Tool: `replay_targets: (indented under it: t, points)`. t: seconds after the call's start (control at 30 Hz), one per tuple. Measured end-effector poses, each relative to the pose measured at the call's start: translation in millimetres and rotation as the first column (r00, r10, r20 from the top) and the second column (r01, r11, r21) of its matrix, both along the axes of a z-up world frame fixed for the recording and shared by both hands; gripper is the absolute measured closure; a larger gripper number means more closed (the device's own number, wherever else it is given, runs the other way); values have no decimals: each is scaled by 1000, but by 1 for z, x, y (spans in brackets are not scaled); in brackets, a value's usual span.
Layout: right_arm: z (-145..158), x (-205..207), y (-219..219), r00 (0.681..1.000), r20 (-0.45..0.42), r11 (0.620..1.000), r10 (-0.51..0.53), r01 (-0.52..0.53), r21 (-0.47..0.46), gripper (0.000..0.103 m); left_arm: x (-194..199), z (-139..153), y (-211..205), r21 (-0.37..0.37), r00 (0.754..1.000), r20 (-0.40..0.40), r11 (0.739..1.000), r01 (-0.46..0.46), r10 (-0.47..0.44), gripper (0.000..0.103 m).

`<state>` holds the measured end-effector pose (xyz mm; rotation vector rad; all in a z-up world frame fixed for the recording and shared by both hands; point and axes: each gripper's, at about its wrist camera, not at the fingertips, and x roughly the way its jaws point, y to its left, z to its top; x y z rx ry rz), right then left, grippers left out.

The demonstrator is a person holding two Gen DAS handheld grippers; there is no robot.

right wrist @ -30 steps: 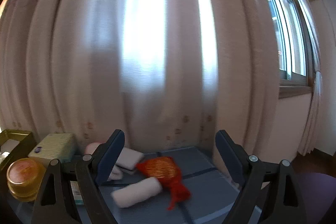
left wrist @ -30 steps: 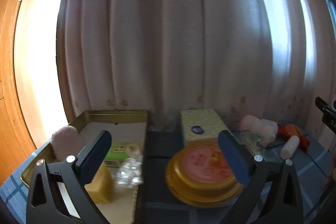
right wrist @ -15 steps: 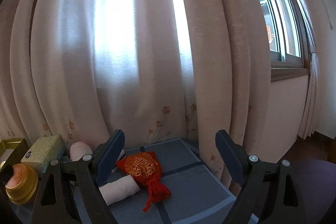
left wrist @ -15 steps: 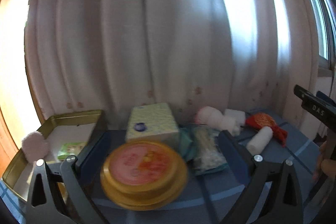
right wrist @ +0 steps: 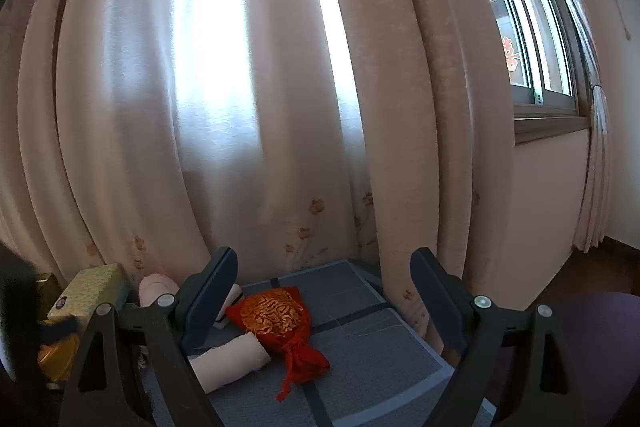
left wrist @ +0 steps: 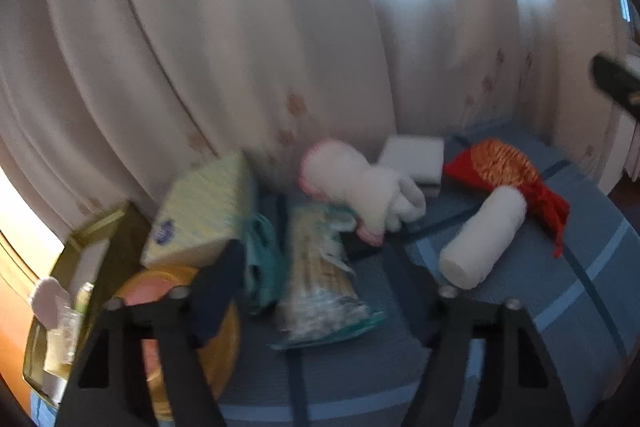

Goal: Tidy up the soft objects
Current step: 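Grasp the bag of cotton swabs with the left gripper and lift it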

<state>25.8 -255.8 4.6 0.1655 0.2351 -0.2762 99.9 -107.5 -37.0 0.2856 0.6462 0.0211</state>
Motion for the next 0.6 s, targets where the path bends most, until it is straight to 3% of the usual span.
replay_targets:
  t: [0.17,0.37,0.43,0.6]
  points:
    - [0,0,1,1000,2,1000,7,-7,3,13,32,-19,6,-45,980,-180,994,-95,85,40]
    - [-1,2,0,1000,-5,1000,9,-9,15,13,38,-21,4,-66,976,-194,991,-113,98,41]
    - [-1,2,0,1000,-6,1000,9,-9,15,13,36,-21,-1,-69,978,-194,994,-89,74,49]
    - [-1,2,-1,1000,-8,1000,1,-1,22,13,32,-20,10,-187,975,-223,981,-42,-1,52]
